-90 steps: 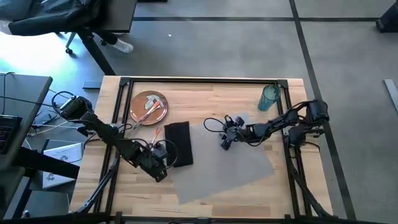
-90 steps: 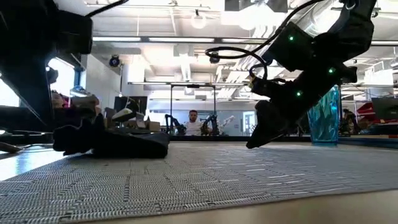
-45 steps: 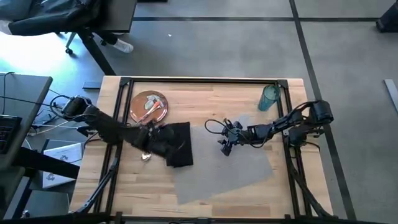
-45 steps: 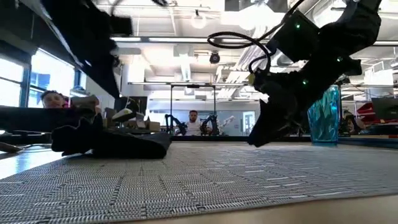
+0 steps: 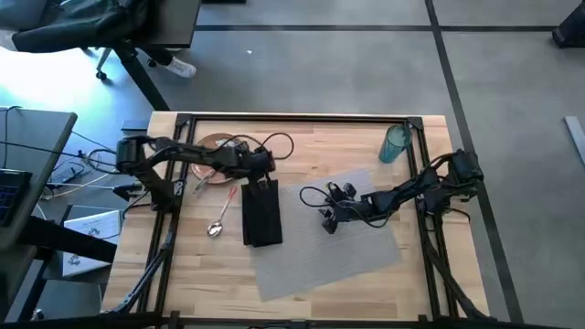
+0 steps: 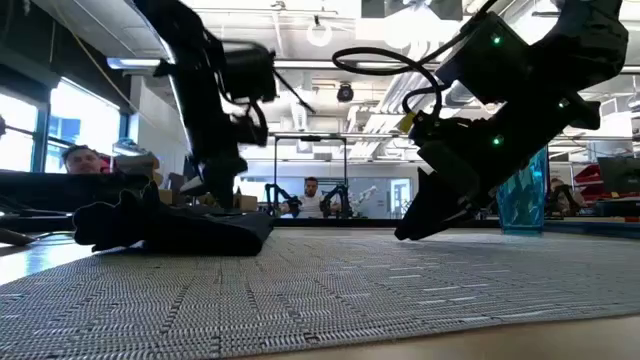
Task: Set table place
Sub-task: Put the black napkin on the gray placemat
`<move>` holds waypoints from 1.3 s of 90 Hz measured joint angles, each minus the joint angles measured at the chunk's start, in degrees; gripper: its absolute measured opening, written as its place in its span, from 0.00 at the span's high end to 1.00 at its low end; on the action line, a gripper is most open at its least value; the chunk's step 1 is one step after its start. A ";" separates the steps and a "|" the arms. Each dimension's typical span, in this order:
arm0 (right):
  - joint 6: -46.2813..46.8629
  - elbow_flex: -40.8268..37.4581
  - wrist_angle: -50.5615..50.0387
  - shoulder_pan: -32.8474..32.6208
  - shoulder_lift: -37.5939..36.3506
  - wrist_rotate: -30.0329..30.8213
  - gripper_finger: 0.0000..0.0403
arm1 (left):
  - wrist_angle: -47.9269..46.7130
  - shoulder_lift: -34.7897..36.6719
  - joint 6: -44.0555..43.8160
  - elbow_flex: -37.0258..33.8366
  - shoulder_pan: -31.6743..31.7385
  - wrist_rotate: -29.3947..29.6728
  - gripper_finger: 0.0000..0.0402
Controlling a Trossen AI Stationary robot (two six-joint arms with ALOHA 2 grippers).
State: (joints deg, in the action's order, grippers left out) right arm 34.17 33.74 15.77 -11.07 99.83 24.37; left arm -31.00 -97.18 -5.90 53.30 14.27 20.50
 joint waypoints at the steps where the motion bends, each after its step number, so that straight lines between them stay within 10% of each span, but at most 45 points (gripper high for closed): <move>1: -0.04 0.00 0.00 0.00 0.00 -0.01 0.49 | -0.06 -0.31 0.14 0.00 0.17 -0.61 0.72; 39: -1.17 -0.04 -0.03 0.03 0.04 -0.21 0.49 | -4.15 -0.09 -6.61 0.02 -6.36 -9.59 0.72; 117: -3.83 0.42 -0.60 0.06 -0.25 -0.32 0.49 | -6.94 3.83 -19.29 1.82 -20.19 -9.87 0.72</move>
State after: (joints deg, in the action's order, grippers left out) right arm 30.33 34.16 15.17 -11.01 99.58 24.05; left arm -37.95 -93.35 -25.19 55.12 -5.92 10.63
